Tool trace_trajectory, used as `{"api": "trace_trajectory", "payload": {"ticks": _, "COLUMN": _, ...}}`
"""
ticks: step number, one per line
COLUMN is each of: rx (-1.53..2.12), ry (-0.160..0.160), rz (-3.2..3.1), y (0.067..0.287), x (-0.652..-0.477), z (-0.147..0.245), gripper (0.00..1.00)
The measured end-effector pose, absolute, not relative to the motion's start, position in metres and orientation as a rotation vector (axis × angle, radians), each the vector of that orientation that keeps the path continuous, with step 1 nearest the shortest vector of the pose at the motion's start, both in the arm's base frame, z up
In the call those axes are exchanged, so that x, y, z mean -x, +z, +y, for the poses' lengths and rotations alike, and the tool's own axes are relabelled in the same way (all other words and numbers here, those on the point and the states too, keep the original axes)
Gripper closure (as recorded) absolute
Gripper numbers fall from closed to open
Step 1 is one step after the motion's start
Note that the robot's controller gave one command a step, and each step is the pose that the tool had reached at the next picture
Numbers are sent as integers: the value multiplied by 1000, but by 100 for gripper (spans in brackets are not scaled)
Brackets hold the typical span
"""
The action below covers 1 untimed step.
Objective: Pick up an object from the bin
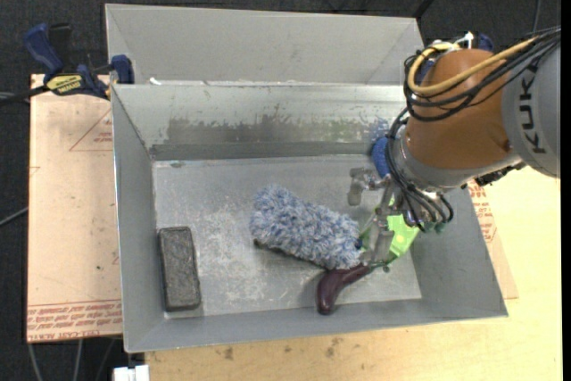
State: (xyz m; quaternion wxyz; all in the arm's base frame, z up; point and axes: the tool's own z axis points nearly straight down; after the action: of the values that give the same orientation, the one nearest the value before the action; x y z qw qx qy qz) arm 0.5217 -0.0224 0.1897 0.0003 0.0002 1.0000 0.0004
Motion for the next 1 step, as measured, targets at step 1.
{"api": "trace_trajectory", "payload": {"ticks": 1, "rx": -169, "ry": 2, "rz": 3133, "y": 145, "x": -536, "z": -18, "gripper": 0}}
